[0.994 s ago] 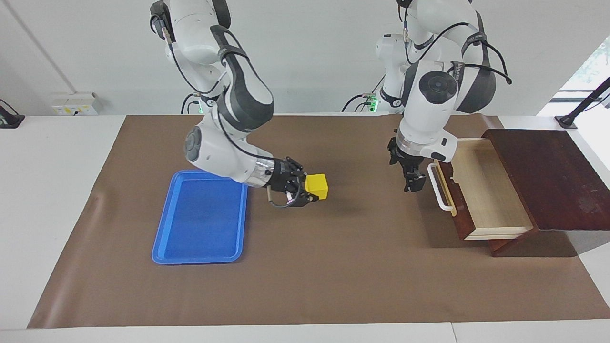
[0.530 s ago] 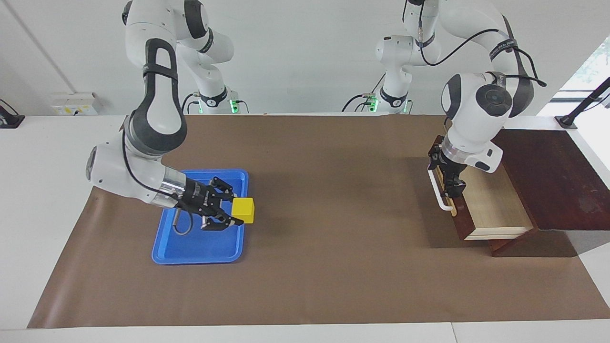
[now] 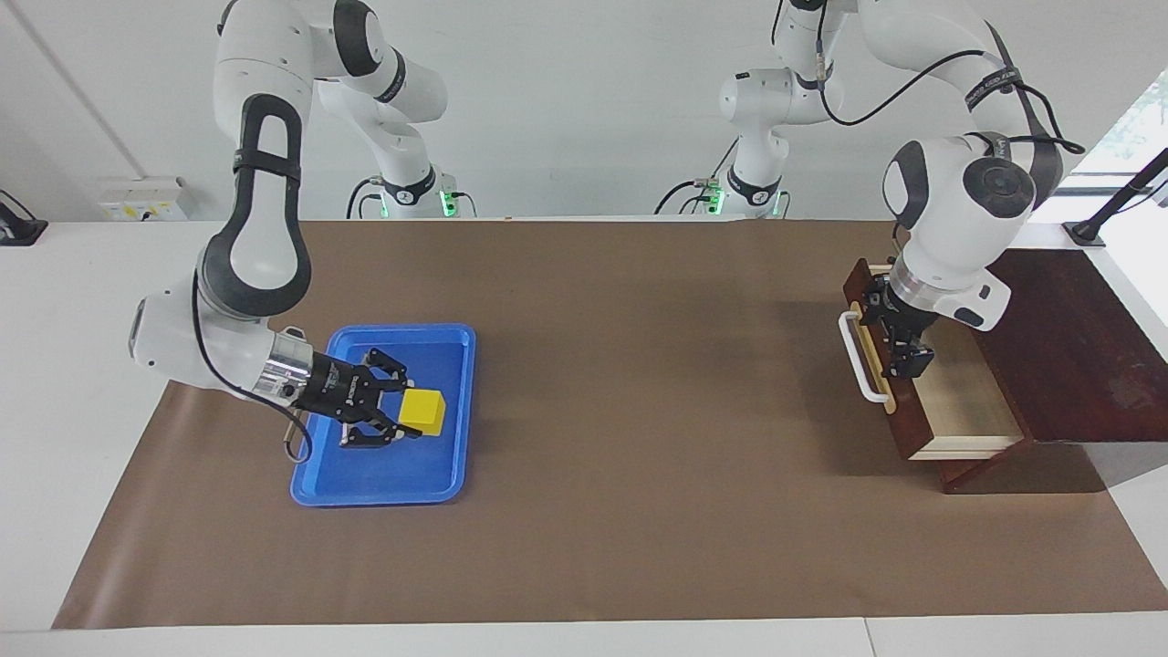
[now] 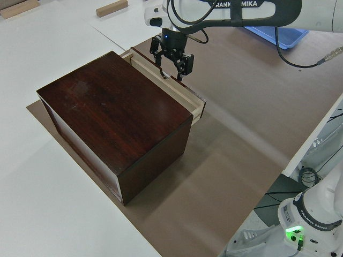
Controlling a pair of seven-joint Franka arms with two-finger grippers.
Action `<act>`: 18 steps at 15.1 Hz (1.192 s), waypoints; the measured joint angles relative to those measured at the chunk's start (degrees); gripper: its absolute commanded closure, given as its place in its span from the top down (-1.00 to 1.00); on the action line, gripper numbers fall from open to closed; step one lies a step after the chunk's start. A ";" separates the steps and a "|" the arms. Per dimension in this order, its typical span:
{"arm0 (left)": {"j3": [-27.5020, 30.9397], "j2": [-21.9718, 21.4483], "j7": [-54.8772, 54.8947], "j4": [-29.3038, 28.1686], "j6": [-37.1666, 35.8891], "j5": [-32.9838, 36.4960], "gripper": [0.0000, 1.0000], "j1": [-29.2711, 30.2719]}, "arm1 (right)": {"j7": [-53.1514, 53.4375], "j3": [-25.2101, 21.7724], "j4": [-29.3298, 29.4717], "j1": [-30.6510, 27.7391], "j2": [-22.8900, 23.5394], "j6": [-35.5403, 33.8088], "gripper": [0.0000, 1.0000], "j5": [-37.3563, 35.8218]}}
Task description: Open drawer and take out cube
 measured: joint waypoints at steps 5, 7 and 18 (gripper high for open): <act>-0.97 -0.46 9.20 -0.34 2.70 -1.47 1.00 6.94 | -5.57 -0.87 -6.92 -1.37 -1.06 2.81 -1.00 0.00; -1.19 -0.57 10.54 -0.42 2.67 -1.38 1.00 7.00 | -7.59 -1.26 -8.38 -1.37 -1.85 2.82 -1.00 0.00; -2.17 -10.67 50.97 2.65 -15.37 -5.02 1.00 2.56 | -20.04 -2.25 -13.54 -1.33 -3.34 6.19 -1.00 0.00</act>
